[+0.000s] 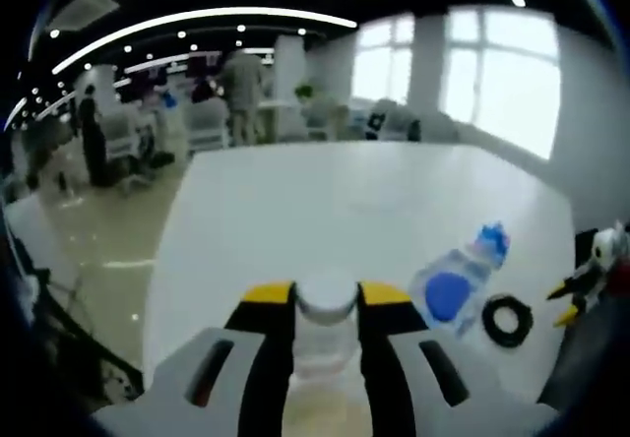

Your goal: Arrange the tabletop items into an orderly group along one side of the table until the central work area is clear of visible clutter.

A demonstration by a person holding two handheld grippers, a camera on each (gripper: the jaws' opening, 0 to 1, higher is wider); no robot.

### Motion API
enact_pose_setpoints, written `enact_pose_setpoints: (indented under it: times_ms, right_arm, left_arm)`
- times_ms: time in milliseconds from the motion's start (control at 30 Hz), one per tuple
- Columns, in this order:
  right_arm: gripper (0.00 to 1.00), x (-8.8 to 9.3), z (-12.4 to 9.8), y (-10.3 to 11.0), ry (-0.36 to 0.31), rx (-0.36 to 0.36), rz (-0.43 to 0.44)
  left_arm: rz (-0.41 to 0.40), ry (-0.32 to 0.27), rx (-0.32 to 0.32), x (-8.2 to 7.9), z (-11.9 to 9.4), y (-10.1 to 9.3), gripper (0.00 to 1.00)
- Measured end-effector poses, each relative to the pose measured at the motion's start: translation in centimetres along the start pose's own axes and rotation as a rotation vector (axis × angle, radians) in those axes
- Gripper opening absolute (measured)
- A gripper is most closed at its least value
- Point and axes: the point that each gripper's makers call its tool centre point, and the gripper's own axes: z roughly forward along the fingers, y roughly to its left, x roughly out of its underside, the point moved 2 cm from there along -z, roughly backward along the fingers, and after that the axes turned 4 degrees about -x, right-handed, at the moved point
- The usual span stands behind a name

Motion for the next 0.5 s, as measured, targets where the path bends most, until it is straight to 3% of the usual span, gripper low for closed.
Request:
enact_pose_setpoints:
  times_ms: [200,500]
  right_arm:
    - [0.46,0.02,0.07,0.01,0.001,0.0,0.002]
    - [0.46,-0.11,0.13,0.08,0.0,-0.002,0.004]
  left_arm:
    - [-0.025,-0.012,-0.116,0.06,-0.13,0.06,0.21]
    - [-0.077,-0.015,-0.214,0.11,-0.39,0.43,0.21]
